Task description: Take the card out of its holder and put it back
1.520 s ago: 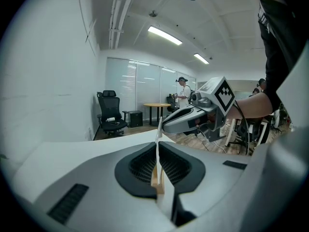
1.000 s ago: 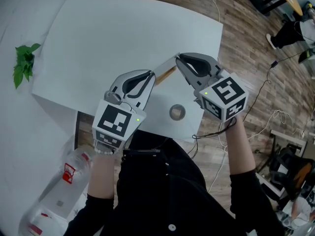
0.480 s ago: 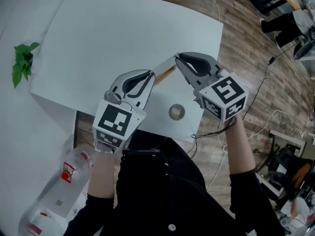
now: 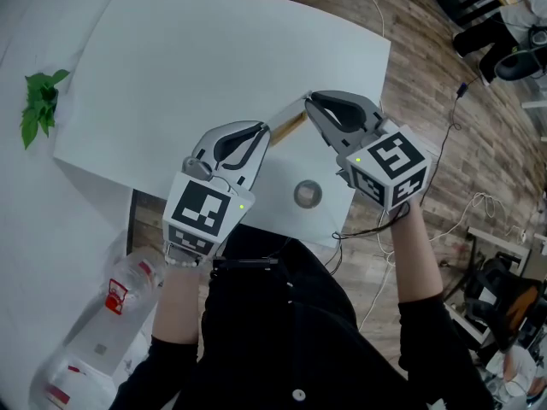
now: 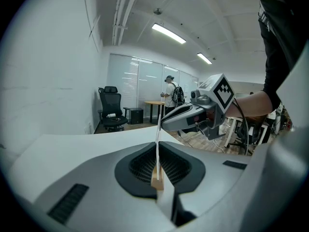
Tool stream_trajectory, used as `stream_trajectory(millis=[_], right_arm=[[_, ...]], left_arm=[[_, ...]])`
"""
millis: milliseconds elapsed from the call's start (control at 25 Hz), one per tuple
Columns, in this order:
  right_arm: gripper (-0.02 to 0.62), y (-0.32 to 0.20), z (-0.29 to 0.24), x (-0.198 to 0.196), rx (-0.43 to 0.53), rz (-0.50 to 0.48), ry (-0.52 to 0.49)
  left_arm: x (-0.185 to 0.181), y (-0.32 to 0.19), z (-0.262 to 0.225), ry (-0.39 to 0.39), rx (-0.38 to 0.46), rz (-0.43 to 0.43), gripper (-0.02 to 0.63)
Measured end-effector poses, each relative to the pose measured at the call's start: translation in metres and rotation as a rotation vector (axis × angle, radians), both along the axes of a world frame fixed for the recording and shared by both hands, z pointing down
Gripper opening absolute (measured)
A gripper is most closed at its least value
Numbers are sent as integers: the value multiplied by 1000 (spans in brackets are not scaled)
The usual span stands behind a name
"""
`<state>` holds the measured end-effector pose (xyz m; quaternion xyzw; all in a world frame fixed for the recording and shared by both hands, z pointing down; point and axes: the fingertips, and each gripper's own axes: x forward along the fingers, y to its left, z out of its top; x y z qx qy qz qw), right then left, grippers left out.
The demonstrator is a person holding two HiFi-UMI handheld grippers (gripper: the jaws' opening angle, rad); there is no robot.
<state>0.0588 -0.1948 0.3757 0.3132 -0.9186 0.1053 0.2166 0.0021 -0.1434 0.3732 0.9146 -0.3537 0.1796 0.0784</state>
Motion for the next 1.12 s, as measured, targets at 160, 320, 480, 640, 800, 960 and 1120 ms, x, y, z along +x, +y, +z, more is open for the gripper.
stream_trajectory(millis=[160, 320, 480, 640, 800, 960, 1120], right_arm=[[67, -3, 1, -2, -5, -1, -5], [67, -6, 2, -2, -15, 4, -8], [67, -6, 2, -1, -20, 9, -7], [67, -6, 4, 2, -26, 14, -12], [67, -6, 6, 2, -34, 23, -14], [67, -6, 9, 5, -40, 30, -11], [66, -7, 12, 7, -46, 35, -6]], left_arm=[[1, 0, 0, -5, 2, 2, 28], [3, 0, -1, -4, 3, 7, 28], [3, -1, -2, -2, 2, 9, 28], [5, -1, -1, -5, 2, 14, 28], [6, -2, 0, -8, 0, 20, 26], [8, -3, 2, -9, -3, 24, 27], [10, -4, 5, -15, -7, 28, 28]])
